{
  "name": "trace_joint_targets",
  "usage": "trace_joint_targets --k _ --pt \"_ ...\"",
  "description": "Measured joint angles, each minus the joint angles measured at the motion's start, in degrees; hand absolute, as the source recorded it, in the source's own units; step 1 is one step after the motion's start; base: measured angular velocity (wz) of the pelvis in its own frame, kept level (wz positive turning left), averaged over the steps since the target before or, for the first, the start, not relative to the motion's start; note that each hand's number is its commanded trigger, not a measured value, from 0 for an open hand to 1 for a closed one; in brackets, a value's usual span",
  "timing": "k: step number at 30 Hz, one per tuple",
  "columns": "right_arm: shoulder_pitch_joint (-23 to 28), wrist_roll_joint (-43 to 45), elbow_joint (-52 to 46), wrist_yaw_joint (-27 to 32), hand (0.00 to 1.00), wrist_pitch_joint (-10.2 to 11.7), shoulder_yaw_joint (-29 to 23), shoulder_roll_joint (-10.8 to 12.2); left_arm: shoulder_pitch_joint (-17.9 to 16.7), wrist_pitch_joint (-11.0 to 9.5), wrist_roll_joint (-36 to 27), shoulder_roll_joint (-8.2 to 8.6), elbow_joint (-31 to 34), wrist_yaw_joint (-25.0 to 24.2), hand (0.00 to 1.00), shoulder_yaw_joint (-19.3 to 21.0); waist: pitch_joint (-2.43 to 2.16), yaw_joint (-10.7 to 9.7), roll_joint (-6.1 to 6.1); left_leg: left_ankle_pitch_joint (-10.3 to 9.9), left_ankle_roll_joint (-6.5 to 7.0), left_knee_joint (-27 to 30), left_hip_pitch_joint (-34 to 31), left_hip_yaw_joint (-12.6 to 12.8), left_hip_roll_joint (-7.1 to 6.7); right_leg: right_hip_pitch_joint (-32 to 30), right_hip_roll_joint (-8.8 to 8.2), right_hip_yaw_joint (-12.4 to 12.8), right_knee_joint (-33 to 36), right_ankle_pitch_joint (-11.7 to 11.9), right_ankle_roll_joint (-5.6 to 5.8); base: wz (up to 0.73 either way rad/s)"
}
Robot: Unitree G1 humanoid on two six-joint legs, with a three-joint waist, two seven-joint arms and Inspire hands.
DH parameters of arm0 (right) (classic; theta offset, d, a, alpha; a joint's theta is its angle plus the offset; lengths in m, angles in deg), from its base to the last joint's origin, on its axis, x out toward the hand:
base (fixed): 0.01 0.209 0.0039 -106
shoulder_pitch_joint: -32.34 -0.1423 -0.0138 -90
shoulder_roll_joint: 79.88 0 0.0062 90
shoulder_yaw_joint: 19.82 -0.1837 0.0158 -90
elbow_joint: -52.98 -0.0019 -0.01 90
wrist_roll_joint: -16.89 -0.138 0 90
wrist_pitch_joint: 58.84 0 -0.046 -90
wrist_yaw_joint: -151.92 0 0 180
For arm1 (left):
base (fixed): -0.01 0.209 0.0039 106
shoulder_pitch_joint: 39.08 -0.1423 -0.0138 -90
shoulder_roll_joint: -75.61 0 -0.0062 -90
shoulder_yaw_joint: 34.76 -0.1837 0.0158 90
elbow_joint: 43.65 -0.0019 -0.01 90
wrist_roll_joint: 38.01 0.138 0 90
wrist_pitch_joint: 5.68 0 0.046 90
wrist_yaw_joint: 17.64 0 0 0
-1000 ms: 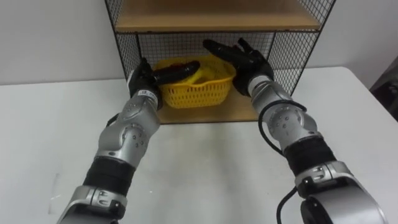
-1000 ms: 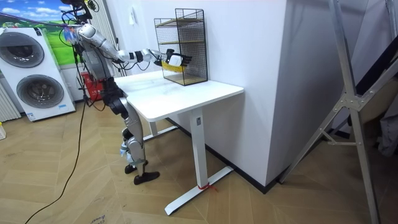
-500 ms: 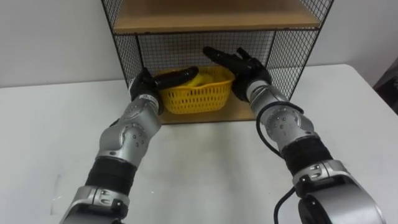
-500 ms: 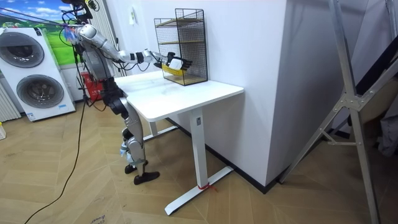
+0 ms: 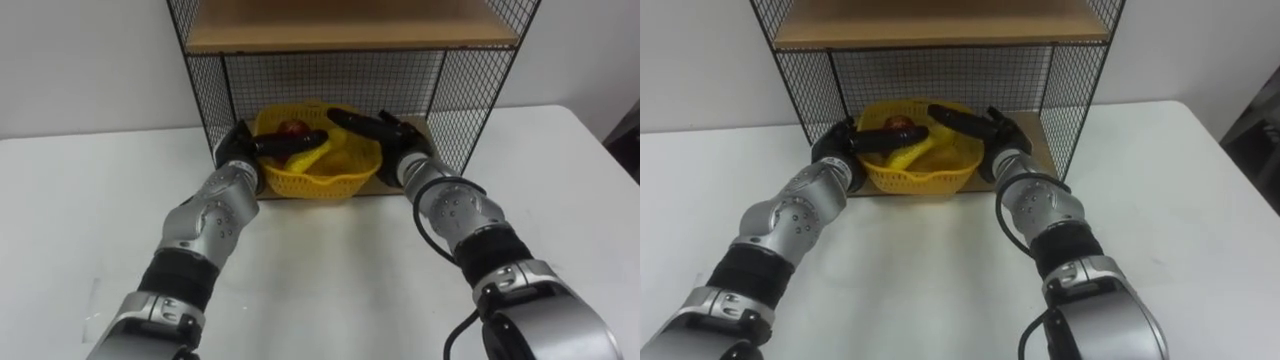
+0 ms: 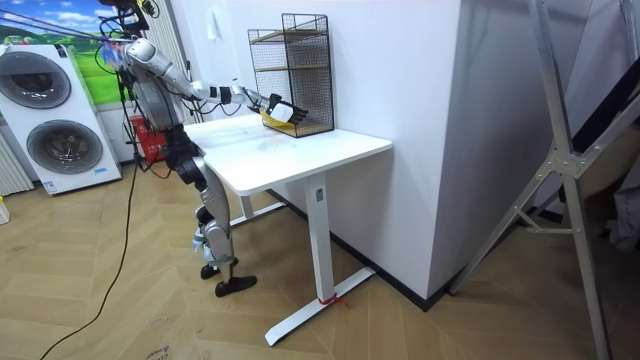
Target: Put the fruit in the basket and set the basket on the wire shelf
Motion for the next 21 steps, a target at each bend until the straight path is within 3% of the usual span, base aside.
trace_joint_targets --k 4,15,21 --pt "0.0 2.8 0.0 -1.9 0.00 0.0 0.2 0.0 0.0 -0.4 0.1 -0.61 -0.5 -1.4 0.00 -0.1 0.16 0.0 0.07 0.0 -0.01 0.0 0.1 0.0 0.00 0.2 0.04 0.0 -0.1 0.0 0.02 0.00" --pt "0.0 4.8 -1.4 -2.8 0.00 0.0 0.4 -0.5 0.0 -0.3 1.3 -1.34 -0.2 -2.3 0.00 -0.2 -0.01 -0.1 0.25 0.2 -0.02 0.0 -0.4 0.0 -0.01 -0.5 0.11 0.0 0.0 0.0 0.00 0.00" --pt "0.0 6.5 -2.2 -3.0 0.00 0.0 0.3 -1.3 0.0 0.6 2.4 -1.57 -0.2 -2.3 0.00 -0.3 -0.67 -0.1 0.48 0.3 -0.03 0.0 -0.4 0.0 -0.01 -0.6 0.11 0.0 0.1 0.0 -0.02 0.00"
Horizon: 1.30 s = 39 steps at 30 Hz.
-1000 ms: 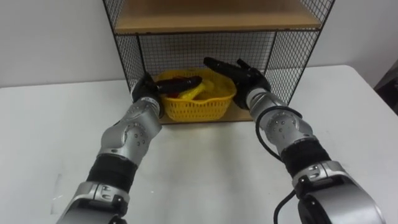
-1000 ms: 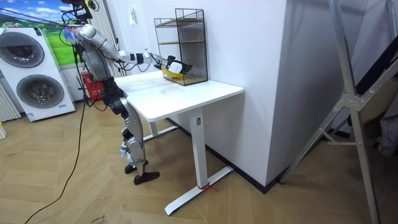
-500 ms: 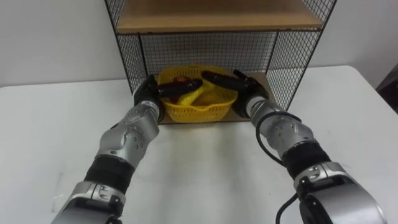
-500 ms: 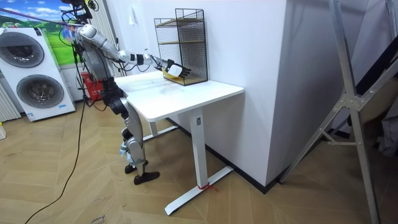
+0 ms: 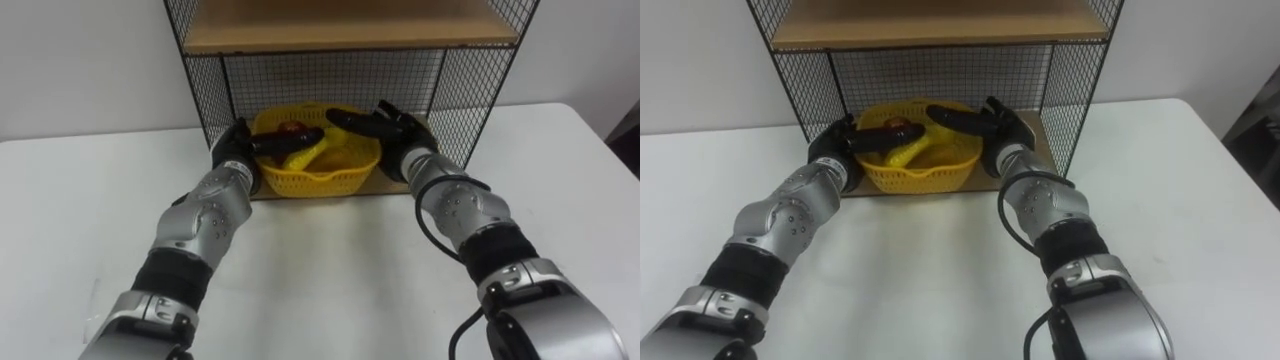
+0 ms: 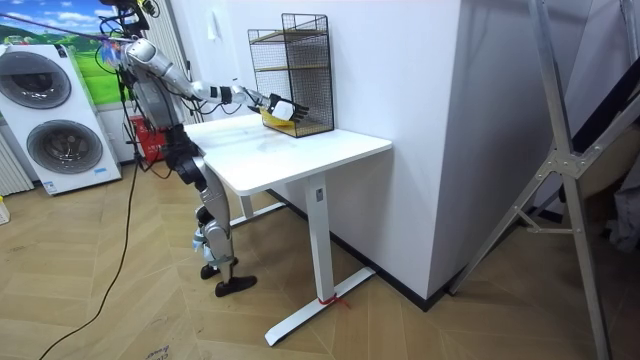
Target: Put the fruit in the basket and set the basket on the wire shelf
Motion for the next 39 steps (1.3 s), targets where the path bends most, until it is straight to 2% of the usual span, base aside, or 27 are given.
trace_joint_targets --k 4,6,20,26,32,39 --pt "0.0 2.6 -0.9 0.0 0.00 0.0 0.0 -0.3 0.0 0.2 0.0 -0.41 0.0 0.0 0.00 0.0 -0.69 -0.1 0.23 0.0 0.00 0.0 0.0 0.0 0.00 0.0 -0.09 0.0 0.0 0.0 -0.02 0.00" --pt "0.0 3.8 -2.5 -0.4 0.00 0.0 0.0 -0.4 0.0 0.2 0.1 -0.41 0.1 0.0 0.00 0.0 -0.74 -0.1 0.30 0.0 0.00 0.0 0.1 0.0 0.02 0.2 -0.11 -0.1 0.0 0.0 -0.02 0.00" --pt "0.0 6.3 -4.2 -1.2 0.00 0.0 -0.1 -1.2 0.0 0.1 0.0 -1.04 2.0 -0.7 0.00 0.2 -0.63 0.0 0.00 0.0 -0.03 -0.2 0.5 0.0 0.02 0.5 -0.16 -0.1 0.0 0.0 0.00 0.00" --pt "0.0 6.2 -4.3 -1.2 0.00 0.0 -0.1 -1.5 0.0 0.1 -0.1 -1.44 4.0 -0.6 0.00 0.2 -0.30 0.0 -1.10 0.1 -0.12 -0.4 0.4 0.0 0.02 0.4 -0.12 -0.1 -0.1 0.0 0.00 0.00" --pt "0.0 5.2 -4.3 -1.3 0.00 0.0 -0.3 -1.5 0.0 0.1 -0.1 -1.64 4.9 -0.8 0.00 0.2 -0.28 0.0 -1.35 0.1 -0.12 -0.4 0.4 0.0 0.01 0.3 -0.10 0.0 -0.1 0.0 -0.01 0.00" --pt "0.1 3.9 -4.3 -1.3 0.00 0.0 -0.5 -2.2 -0.1 0.0 -0.2 -2.90 10.1 -2.0 0.00 0.2 -0.30 0.1 -1.31 0.2 -0.16 -0.5 0.5 0.0 -0.02 0.3 0.08 0.1 -0.1 0.0 -0.03 0.00"
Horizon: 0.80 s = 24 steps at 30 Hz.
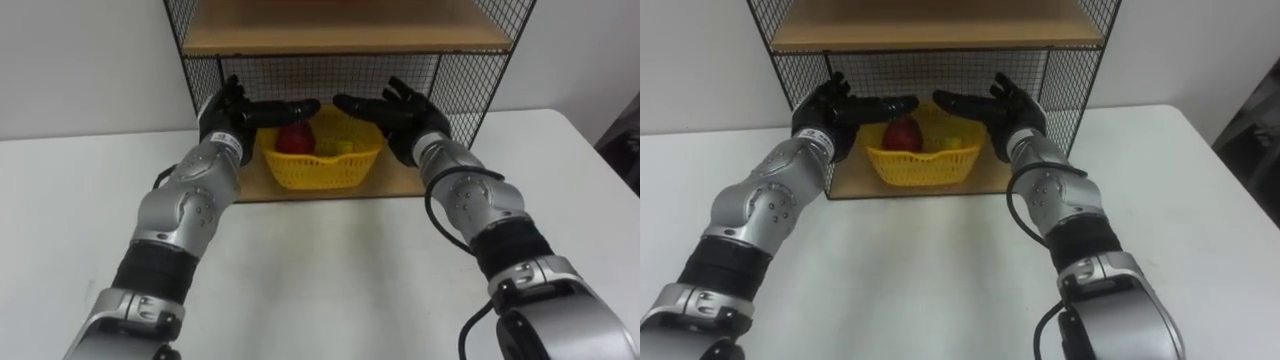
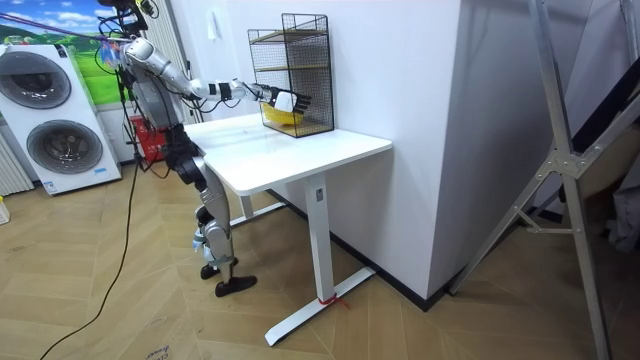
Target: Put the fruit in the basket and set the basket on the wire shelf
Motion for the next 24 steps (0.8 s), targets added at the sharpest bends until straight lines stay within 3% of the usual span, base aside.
trace_joint_targets --k 12,16,24 --pt "3.0 0.3 -1.8 -0.6 0.00 0.0 0.0 -0.9 -0.5 0.0 1.2 -0.07 0.0 -1.4 0.00 0.0 -0.07 0.2 0.11 0.0 -0.02 0.0 0.1 0.0 0.00 0.1 -0.19 0.1 0.1 0.0 -0.01 0.00" --pt "4.4 1.3 -3.2 -1.4 0.00 0.0 0.1 -1.7 -3.0 0.0 3.0 -0.10 3.0 -1.6 0.00 -0.4 -0.13 0.2 0.21 0.0 -0.02 -0.1 0.1 0.2 0.02 -0.1 -0.22 0.3 0.2 0.0 -0.01 -0.01" --pt "10.8 4.9 -15.7 -1.7 0.00 0.0 0.2 -1.8 -8.5 0.0 3.9 -0.20 9.4 -2.8 0.00 -1.1 -0.16 0.3 0.16 0.1 -0.06 -0.3 0.5 0.5 0.03 0.0 -0.24 0.5 0.3 0.0 -0.04 -0.01"
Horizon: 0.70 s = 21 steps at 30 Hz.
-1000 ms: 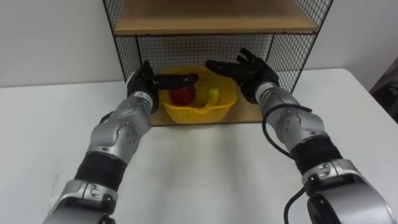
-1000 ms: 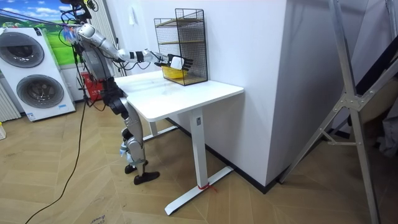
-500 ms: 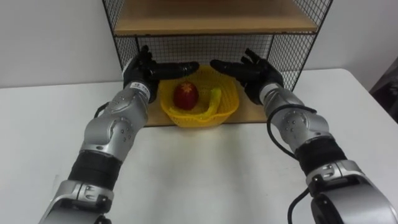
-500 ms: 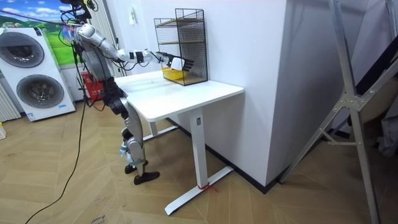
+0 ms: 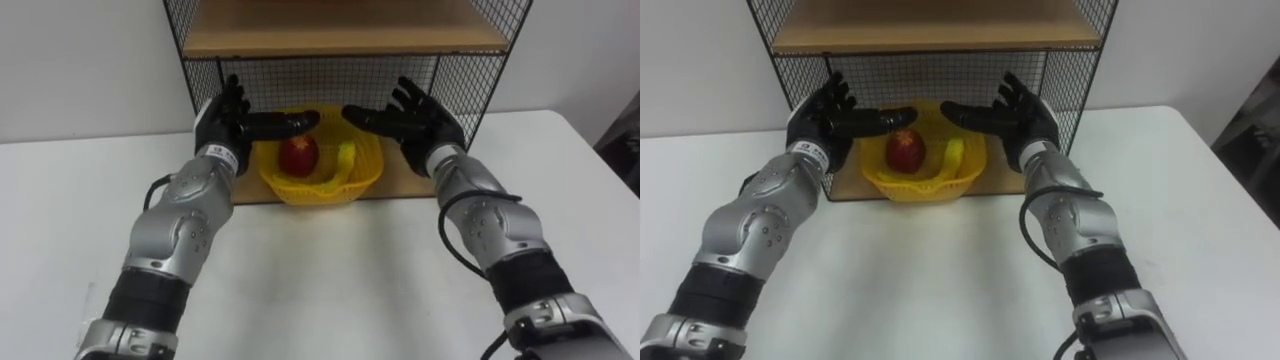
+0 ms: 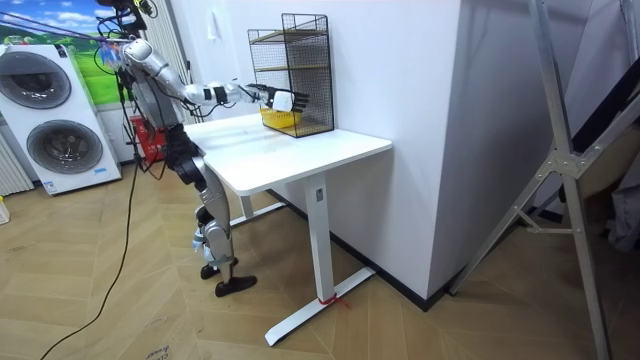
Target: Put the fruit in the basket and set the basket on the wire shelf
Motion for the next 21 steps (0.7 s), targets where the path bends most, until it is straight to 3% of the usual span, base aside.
trace_joint_targets --k 9,13,18,21 --pt "4.2 2.7 -8.5 0.6 0.00 0.0 -0.1 0.0 -3.4 0.0 2.0 -0.18 3.4 -1.3 0.00 -0.5 -0.15 0.3 -0.29 0.0 -0.05 -0.1 0.6 0.1 0.00 0.2 -0.07 0.0 0.6 -0.5 -0.09 0.00" --pt "9.5 4.4 -16.4 0.7 0.00 0.0 -0.1 -0.1 -8.1 -1.1 1.0 -0.47 8.5 -2.5 0.00 -0.8 -0.11 0.3 -0.67 0.0 -0.09 -0.4 0.6 0.1 0.00 0.1 -0.04 0.0 0.6 -0.6 -0.02 0.00" --pt "13.0 6.7 -19.4 0.6 0.00 0.0 -0.1 -0.3 -10.6 -1.3 1.5 -1.39 9.8 -2.9 0.00 -1.7 -0.13 -0.1 -0.87 0.0 -0.14 -0.5 0.0 0.0 0.08 -0.1 0.05 -0.2 -0.3 -0.6 0.08 0.00" --pt "16.9 8.1 -24.5 -0.1 0.00 0.7 -0.2 -0.6 -14.1 -3.5 1.7 -1.46 13.3 -4.0 0.00 -1.6 -0.11 -0.2 -0.85 0.1 -0.19 -0.4 -0.5 -0.1 0.14 -0.4 0.10 -0.2 -0.4 -0.3 -0.16 0.00"
